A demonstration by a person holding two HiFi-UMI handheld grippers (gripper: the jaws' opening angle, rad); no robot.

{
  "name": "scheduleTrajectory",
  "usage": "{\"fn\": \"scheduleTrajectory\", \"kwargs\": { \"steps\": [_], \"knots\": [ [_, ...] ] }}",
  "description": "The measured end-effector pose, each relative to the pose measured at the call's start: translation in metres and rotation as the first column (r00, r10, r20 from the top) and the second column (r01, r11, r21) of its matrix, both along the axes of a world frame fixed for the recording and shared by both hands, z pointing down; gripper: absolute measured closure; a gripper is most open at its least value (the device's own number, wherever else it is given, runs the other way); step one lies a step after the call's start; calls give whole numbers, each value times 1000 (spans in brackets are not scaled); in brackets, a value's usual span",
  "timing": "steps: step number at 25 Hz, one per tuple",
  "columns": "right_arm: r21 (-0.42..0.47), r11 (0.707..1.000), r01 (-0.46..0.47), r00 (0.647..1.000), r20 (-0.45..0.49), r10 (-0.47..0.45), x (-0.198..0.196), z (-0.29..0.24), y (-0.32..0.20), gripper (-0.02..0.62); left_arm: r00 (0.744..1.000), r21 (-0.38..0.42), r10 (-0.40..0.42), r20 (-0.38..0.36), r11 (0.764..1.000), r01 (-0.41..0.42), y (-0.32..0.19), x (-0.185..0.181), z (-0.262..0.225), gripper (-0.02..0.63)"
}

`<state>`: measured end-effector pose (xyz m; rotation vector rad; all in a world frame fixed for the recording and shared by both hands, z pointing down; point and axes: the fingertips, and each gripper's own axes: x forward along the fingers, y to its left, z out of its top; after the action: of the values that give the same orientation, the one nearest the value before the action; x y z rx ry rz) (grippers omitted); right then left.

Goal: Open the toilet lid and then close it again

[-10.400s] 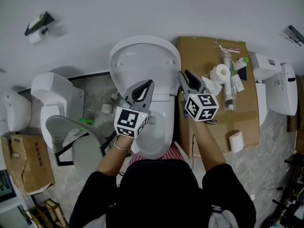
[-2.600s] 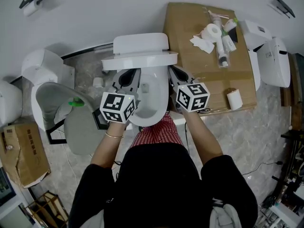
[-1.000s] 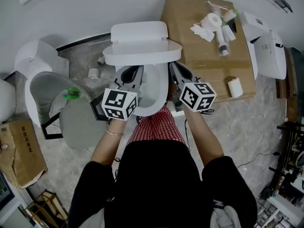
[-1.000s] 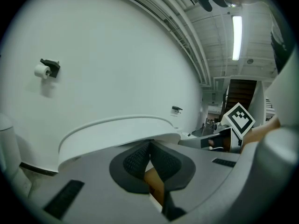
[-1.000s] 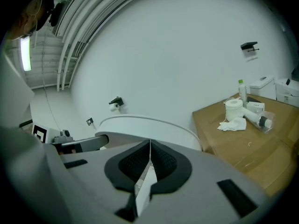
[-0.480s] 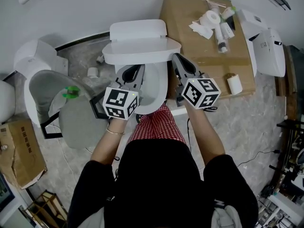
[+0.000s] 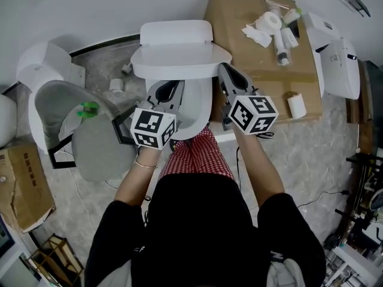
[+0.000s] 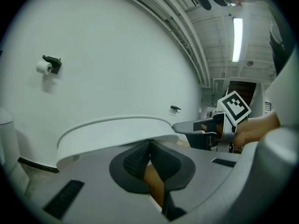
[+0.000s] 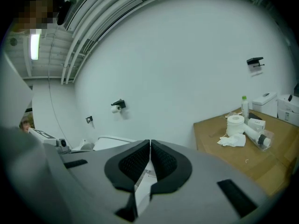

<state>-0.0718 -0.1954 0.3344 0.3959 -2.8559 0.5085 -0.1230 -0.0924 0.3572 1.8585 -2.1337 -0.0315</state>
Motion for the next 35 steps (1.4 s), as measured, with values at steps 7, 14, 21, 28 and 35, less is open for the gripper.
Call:
{"fn": "scheduleTrajectory", "kwargs": {
  "steps": [7,14,21,28,35],
  "knots": [
    [16,1000,-8,1000,-12,8,3,3,4,572,1000,3,3,-7,1000,-3,3,3,3,603],
    [22,1000,-13,1000,-14,13,8,7,7,572,1000,2,10,-15,1000,-10,5,7,8,601],
    [4,1000,-12,1000,-7,12,13,10,8,572,1000,2,14,-23,1000,-14,5,12,11,603],
    [-3,1000,-14,1000,-7,14,16,14,13,572,1000,-11,20,-23,1000,-20,10,15,16,603],
    [5,1000,-18,1000,-12,18,22,18,16,572,999,-17,27,-25,999,-27,15,19,21,603]
  ]
}}
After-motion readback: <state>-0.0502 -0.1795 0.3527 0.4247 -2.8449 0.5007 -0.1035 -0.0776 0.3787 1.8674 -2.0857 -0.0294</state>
